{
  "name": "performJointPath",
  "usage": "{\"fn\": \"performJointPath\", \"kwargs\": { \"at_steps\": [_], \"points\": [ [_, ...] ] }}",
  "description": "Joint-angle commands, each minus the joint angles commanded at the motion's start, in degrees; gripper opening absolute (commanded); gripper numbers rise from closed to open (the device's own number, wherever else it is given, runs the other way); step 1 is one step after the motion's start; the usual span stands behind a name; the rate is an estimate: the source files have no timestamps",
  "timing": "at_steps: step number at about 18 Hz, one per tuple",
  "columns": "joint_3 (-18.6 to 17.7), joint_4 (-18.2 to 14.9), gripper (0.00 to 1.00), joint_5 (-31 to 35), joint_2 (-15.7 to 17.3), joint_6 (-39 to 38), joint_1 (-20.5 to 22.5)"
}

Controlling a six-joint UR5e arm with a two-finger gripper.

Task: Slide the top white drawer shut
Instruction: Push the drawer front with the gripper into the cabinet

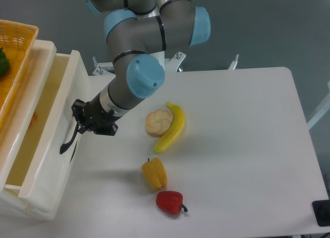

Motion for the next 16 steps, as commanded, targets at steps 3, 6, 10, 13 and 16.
{"fn": "performJointPath", "kwargs": {
  "at_steps": [3,6,10,13,16],
  "points": [
    [0.00,0.00,0.00,0.00,-0.09,-0.26,-0.44],
    [0.00,0.00,0.00,0.00,-0.09,-0.26,-0.96],
    [-0.26,0.00,0.00,0.00,-0.09,-0.44,-1.75],
    [-0.44,0.09,0.00,0.00,-0.09,-0.97,-2.63],
    [-0.44,0.09,0.00,0.00,-0.09,-0.97,-3.25]
  ]
}}
